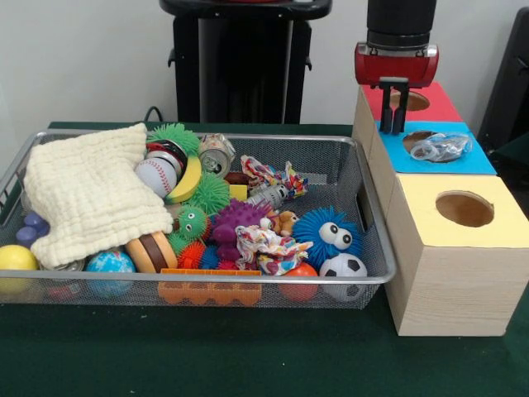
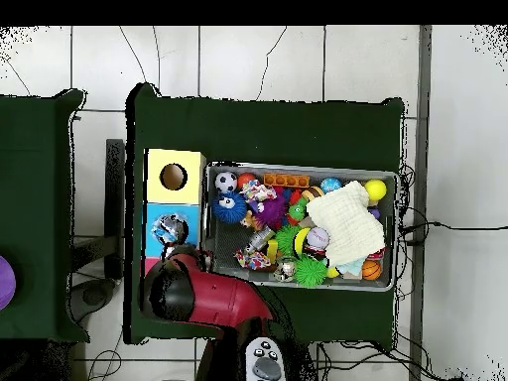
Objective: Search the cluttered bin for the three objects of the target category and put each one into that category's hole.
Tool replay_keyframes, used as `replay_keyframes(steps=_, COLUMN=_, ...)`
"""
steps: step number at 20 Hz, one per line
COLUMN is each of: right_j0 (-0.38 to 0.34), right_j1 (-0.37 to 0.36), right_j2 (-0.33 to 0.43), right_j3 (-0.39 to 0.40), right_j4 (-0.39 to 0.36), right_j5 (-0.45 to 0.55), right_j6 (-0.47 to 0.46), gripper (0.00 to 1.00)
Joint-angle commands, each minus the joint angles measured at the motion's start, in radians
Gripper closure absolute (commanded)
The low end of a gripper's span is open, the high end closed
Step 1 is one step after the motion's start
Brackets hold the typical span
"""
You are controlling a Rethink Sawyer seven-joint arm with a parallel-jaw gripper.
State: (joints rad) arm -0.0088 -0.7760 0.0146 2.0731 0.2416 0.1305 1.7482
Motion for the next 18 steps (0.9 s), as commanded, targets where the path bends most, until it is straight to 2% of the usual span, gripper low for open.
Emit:
replay_keyframes(steps=1, right_j0=-0.038, right_j1=0.031, right_j2=0.091, right_j3=0.033, right_j4=-0.036, right_j5=0.087, right_j6=0.105, gripper=0.0)
replay_keyframes(steps=8, right_j0=-0.039, right_j1=0.031, right_j2=0.091, right_j3=0.028, right_j4=-0.041, right_j5=0.088, right_j6=0.101, gripper=0.0)
replay_keyframes(steps=12, right_j0=-0.004, right_j1=0.006, right_j2=0.053, right_j3=0.015, right_j4=-0.025, right_j5=0.131, right_j6=0.121, gripper=0.0)
replay_keyframes(steps=14, right_j0=0.001, right_j1=-0.021, right_j2=0.05, right_j3=0.009, right_j4=-0.018, right_j5=0.18, right_j6=0.121, gripper=0.0)
replay_keyframes(steps=18, right_j0=0.015, right_j1=-0.123, right_j2=0.039, right_j3=0.004, right_j4=-0.002, right_j5=0.323, right_j6=0.138, gripper=0.0)
